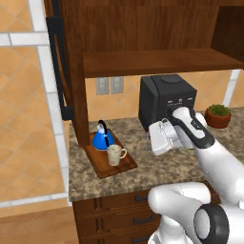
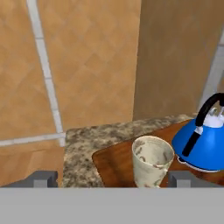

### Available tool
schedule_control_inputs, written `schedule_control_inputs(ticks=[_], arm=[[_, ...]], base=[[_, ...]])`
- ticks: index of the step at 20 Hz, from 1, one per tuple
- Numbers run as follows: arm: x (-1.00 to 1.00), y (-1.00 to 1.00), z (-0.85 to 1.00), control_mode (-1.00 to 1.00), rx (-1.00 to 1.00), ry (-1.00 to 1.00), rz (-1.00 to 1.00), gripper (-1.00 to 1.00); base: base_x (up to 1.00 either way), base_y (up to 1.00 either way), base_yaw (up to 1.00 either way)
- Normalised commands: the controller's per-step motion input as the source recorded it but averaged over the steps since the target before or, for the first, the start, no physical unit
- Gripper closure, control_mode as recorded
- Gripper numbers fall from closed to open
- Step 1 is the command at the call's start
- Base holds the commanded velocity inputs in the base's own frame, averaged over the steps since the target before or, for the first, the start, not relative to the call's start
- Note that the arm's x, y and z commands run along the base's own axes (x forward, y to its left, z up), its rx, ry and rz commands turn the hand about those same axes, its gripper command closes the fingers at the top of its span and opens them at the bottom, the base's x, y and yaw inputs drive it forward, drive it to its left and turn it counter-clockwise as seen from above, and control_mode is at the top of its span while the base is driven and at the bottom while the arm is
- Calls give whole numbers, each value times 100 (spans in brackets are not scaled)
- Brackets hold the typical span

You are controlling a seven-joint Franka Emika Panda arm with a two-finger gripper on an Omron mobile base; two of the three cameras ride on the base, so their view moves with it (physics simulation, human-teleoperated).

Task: Pick the kettle from the counter and place it on the tray. Then pick the mug from the cabinet and place it on the tray. Then close the cabinet doors.

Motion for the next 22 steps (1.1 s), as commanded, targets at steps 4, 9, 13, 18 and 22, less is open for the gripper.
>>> schedule_control_inputs(ticks=[4, 9, 13, 18, 22], arm=[[-74, -30, 90, -100, 0, 9, -34, -100], [-46, -40, 64, -100, 0, 21, -44, -100], [-21, -39, 49, -100, -2, 26, -37, -100], [-7, -46, 21, -100, -2, 17, -8, -100], [-18, -38, -1, -100, 0, 0, 0, -100]], base=[[0, 0, 0], [0, 0, 0], [0, 0, 0], [0, 0, 0], [0, 0, 0]])
